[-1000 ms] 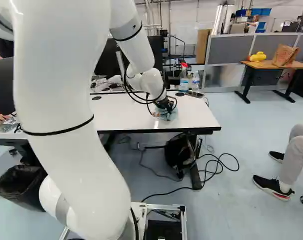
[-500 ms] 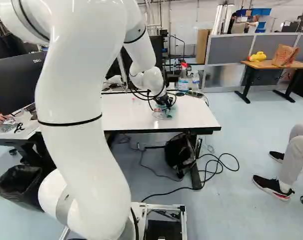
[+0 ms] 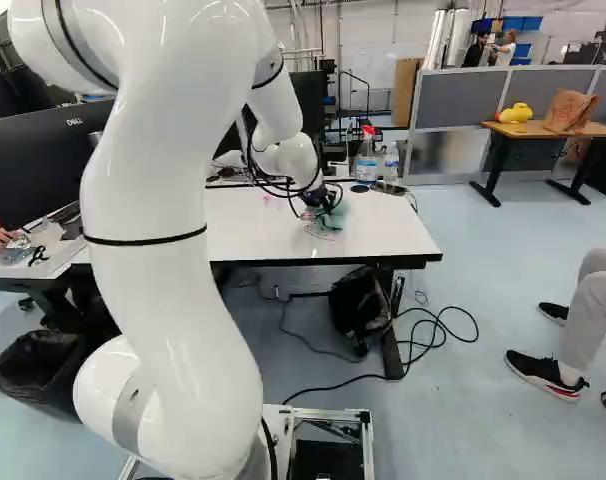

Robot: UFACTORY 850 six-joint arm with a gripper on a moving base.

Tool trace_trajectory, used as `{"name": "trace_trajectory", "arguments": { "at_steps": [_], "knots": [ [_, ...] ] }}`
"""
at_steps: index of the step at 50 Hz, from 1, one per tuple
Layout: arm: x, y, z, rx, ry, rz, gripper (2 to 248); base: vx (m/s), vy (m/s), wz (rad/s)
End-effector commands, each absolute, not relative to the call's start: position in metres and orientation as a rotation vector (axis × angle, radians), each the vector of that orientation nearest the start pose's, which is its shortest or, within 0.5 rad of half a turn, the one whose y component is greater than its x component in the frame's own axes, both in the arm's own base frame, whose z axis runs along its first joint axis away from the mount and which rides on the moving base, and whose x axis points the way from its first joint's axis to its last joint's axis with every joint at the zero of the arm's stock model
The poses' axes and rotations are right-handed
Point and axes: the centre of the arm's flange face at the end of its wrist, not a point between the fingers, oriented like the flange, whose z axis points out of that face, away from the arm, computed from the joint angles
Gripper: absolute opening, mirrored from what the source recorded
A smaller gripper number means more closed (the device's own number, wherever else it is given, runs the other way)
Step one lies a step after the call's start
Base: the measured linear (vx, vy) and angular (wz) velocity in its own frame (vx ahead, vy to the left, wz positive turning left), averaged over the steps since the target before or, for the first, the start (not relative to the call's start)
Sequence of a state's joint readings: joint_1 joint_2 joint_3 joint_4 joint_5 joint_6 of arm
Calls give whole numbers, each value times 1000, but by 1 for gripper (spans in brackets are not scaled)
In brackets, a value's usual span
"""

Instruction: Clean the table with the green towel

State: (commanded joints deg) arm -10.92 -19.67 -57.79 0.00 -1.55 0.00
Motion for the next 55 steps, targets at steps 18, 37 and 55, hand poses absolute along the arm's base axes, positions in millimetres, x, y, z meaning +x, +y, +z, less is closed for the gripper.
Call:
{"name": "trace_trajectory", "arguments": {
  "at_steps": [18,37,55],
  "knots": [
    [529,-87,418,-3029,247,-975,55,0,0,0],
    [492,-72,419,-3032,221,-949,55,0,0,0],
    [456,-65,419,-3036,215,-933,55,0,0,0]
  ]
}}
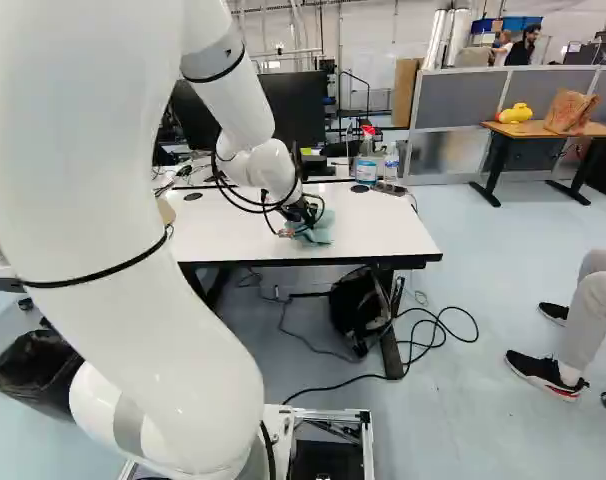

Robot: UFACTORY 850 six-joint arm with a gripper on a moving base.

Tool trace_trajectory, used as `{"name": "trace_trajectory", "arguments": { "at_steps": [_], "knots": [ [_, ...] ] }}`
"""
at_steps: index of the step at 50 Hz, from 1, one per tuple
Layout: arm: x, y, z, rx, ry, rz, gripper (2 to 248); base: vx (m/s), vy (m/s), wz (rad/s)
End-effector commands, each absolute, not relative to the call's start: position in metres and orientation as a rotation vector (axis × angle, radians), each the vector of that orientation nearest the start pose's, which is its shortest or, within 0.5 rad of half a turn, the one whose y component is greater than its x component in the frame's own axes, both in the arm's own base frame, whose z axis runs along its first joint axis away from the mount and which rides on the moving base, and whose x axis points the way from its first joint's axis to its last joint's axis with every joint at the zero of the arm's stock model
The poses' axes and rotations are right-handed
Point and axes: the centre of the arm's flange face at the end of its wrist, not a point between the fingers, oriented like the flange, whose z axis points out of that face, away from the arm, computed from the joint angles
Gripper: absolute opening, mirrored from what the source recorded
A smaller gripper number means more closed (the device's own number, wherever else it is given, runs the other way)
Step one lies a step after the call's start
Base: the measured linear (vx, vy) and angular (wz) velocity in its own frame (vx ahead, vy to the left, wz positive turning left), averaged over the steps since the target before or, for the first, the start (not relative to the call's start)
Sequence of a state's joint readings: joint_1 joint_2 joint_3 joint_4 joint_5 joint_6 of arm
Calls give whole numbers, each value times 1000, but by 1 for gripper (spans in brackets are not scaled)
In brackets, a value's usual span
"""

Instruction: Clean the table with the green towel

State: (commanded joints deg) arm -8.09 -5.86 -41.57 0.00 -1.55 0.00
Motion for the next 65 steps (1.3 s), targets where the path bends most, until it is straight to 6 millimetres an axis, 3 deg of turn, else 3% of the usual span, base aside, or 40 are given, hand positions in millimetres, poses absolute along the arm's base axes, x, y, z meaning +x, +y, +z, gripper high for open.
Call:
{"name": "trace_trajectory", "arguments": {
  "at_steps": [18,48,65],
  "knots": [
    [429,-74,419,-3043,261,-927,55,0,0,0],
    [435,-124,419,-3054,428,-935,55,0,0,0],
    [454,-151,419,-3055,495,-946,55,0,0,0]
  ]
}}
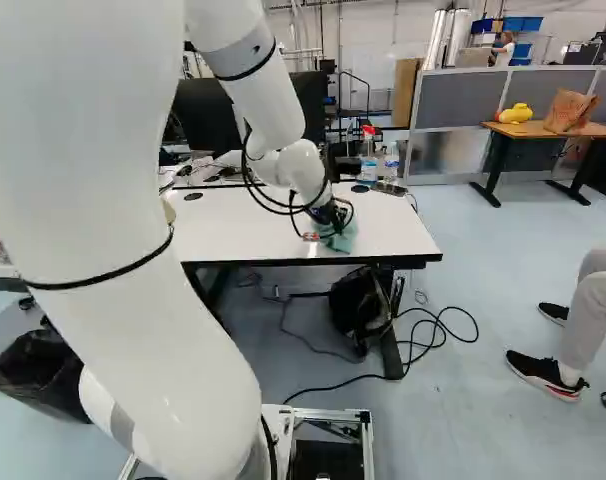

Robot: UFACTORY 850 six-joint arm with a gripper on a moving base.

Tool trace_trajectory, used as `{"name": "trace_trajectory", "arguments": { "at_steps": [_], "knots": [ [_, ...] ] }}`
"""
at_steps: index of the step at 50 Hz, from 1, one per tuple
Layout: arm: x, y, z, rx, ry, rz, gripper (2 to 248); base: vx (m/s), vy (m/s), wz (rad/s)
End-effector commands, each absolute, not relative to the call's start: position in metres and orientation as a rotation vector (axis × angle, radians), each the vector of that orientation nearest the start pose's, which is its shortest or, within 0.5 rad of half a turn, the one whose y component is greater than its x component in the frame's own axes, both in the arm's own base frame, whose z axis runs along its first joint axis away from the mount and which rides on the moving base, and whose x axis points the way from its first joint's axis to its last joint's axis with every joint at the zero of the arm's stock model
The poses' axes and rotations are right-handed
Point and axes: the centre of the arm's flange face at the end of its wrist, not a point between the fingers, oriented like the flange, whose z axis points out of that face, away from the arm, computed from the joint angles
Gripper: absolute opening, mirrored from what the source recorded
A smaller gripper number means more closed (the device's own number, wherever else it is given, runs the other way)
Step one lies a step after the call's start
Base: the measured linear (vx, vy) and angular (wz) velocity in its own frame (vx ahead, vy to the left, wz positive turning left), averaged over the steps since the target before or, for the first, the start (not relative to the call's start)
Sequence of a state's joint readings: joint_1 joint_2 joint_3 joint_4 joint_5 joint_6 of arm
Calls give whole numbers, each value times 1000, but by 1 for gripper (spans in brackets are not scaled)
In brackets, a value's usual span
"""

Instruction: Clean the table with the green towel

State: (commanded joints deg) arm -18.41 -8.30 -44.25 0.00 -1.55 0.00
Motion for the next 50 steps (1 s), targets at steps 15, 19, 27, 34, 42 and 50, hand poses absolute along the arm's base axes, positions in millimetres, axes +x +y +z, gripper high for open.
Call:
{"name": "trace_trajectory", "arguments": {
  "at_steps": [15,19,27,34,42,50],
  "knots": [
    [482,-157,418,-3052,483,-960,55,0,0,0],
    [490,-157,418,-3050,477,-965,55,0,0,0],
    [505,-156,418,-3048,461,-974,55,0,0,0],
    [518,-154,417,-3045,443,-983,55,0,0,0],
    [532,-148,417,-3041,415,-991,55,0,0,0],
    [540,-137,416,-3038,379,-995,55,0,0,0]
  ]
}}
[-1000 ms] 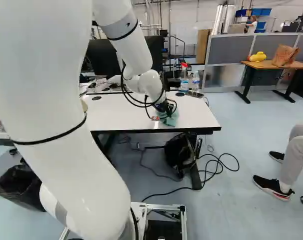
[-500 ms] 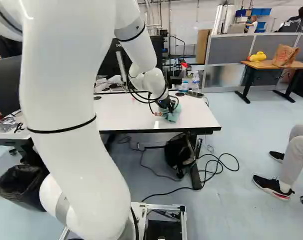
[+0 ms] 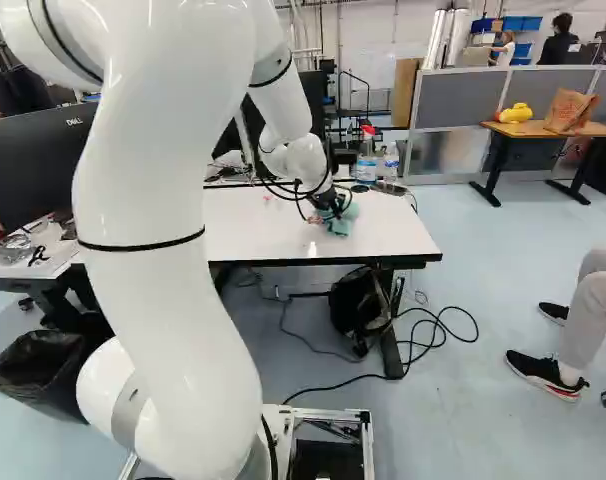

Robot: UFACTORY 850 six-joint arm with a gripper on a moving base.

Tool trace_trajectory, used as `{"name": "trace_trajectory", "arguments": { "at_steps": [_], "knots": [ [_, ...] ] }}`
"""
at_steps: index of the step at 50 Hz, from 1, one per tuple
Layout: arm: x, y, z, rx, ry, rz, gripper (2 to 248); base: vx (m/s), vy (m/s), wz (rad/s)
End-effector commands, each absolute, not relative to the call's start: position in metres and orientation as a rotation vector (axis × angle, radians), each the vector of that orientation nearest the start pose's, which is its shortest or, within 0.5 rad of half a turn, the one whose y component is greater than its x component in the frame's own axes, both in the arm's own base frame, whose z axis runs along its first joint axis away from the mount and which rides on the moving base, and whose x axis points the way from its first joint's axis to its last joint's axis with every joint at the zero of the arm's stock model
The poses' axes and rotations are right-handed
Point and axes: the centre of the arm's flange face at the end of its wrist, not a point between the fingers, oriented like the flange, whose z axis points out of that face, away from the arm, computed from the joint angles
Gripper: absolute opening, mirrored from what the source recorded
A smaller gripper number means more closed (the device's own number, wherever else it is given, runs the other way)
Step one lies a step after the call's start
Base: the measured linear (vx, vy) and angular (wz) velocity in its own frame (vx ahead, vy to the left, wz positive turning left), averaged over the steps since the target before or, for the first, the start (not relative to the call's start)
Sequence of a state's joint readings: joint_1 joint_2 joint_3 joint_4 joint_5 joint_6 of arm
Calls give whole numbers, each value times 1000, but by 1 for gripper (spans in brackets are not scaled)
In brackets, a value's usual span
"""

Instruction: Clean the table with the green towel

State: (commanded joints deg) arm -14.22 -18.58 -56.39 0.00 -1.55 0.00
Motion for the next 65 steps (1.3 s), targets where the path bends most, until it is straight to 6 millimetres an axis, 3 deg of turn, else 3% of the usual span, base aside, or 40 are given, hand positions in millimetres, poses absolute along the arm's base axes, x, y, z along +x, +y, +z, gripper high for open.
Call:
{"name": "trace_trajectory", "arguments": {
  "at_steps": [17,65],
  "knots": [
    [532,-110,417,-3034,309,-982,55,0,0,0],
    [458,-44,419,-3027,145,-929,55,0,0,0]
  ]
}}
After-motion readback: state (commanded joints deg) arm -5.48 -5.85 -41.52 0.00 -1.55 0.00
